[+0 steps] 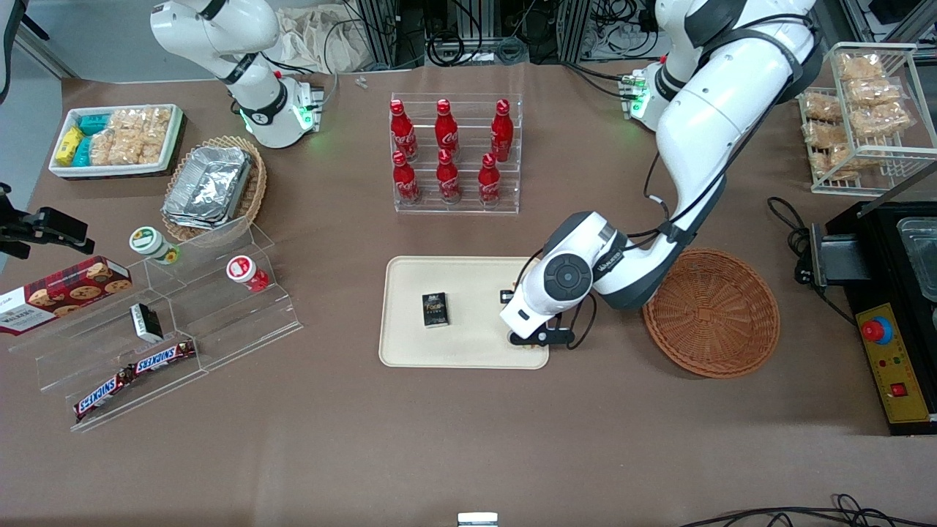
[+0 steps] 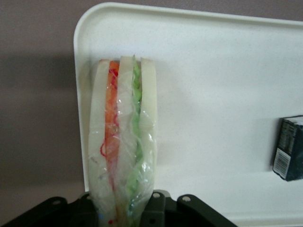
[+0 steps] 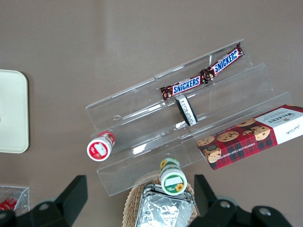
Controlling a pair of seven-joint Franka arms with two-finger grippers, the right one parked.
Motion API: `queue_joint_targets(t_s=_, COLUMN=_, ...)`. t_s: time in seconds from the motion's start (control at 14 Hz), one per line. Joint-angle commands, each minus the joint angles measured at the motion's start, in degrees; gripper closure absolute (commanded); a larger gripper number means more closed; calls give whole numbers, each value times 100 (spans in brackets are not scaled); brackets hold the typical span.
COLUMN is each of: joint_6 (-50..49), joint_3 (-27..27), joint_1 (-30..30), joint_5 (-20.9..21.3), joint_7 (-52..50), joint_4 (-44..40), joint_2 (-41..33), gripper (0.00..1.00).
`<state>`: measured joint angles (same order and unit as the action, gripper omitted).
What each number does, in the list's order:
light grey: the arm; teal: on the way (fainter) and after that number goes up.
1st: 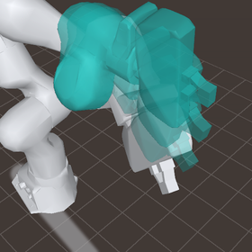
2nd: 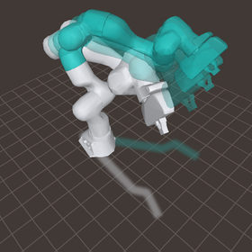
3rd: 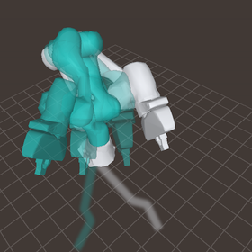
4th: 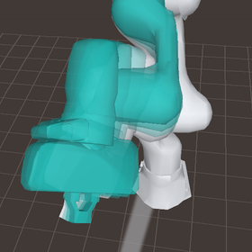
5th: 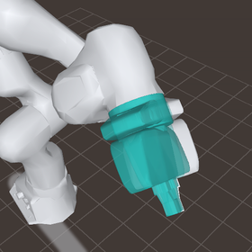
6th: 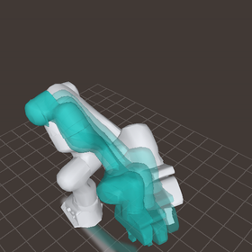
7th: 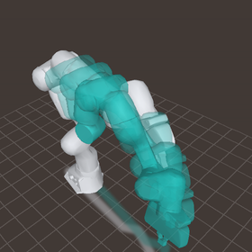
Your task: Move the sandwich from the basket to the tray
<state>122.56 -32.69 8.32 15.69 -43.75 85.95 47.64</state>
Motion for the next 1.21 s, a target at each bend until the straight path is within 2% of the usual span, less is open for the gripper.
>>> queue_joint_targets(t_s=0.0, joint_6=83, joint_3=158, joint_1=205, joint_5=75, joint_7=-37, joint_4=-245, joint_2=132, gripper=1)
queue_joint_targets(t_s=0.21, joint_6=5, joint_3=149, joint_1=152, joint_5=39, joint_7=-46, joint_4=-263, joint_2=-69, gripper=0)
queue_joint_targets(t_s=0.36, joint_6=-589, joint_3=158, joint_1=74, joint_5=101, joint_7=-37, joint_4=-281, joint_2=-525, gripper=0)
queue_joint_targets(t_s=0.5, joint_6=-1529, joint_3=158, joint_1=-198, joint_5=57, joint_7=59, joint_4=-246, joint_2=-1122, gripper=0)
queue_joint_targets(t_s=0.64, joint_6=-1945, joint_3=-17, joint_1=-812, joint_5=-83, joint_7=243, joint_4=34, joint_2=-1719, gripper=1)
queue_joint_targets(t_s=0.71, joint_6=-2051, joint_3=86, joint_1=-823, joint_5=-240, joint_7=636, joint_4=279, joint_2=-2167, gripper=1)
queue_joint_targets(t_s=0.79, joint_6=-2035, joint_3=418, joint_1=-824, joint_5=-381, joint_7=1005, joint_4=656, joint_2=-2615, gripper=1)
queue_joint_targets(t_s=0.93, joint_6=-2000, joint_3=1173, joint_1=-684, joint_5=-1030, joint_7=2031, joint_4=1298, joint_2=-3503, gripper=1)
queue_joint_targets(t_s=1.07, joint_6=-1973, joint_3=2183, joint_1=-333, joint_5=-1356, joint_7=3289, joint_4=1931, joint_2=-4251, gripper=1)
queue_joint_targets(t_s=1.14, joint_6=-1938, joint_3=2553, joint_1=-210, joint_5=-1375, joint_7=3755, joint_4=2169, joint_2=-4489, gripper=2)
